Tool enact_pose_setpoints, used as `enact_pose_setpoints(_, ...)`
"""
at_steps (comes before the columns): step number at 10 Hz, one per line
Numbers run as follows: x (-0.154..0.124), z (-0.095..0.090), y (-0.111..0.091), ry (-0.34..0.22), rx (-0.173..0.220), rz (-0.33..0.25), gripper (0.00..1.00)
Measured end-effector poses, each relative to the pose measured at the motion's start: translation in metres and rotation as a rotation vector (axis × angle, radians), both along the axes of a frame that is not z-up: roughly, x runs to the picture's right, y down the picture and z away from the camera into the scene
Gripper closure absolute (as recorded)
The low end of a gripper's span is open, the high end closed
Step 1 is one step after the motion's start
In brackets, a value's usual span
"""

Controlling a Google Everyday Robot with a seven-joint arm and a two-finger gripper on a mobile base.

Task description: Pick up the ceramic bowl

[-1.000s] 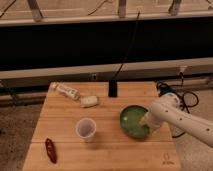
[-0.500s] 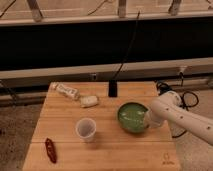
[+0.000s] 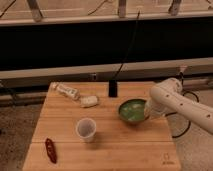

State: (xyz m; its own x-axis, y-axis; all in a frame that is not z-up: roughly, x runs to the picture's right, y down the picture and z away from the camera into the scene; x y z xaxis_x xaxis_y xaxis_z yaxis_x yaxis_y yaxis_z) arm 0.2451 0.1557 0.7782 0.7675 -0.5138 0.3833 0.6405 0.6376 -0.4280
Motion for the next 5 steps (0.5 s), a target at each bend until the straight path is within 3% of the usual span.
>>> enact_pose_setpoints(5, -0.001, -0.006, -0.021, -0.005, 0.003, -0.020, 1.00)
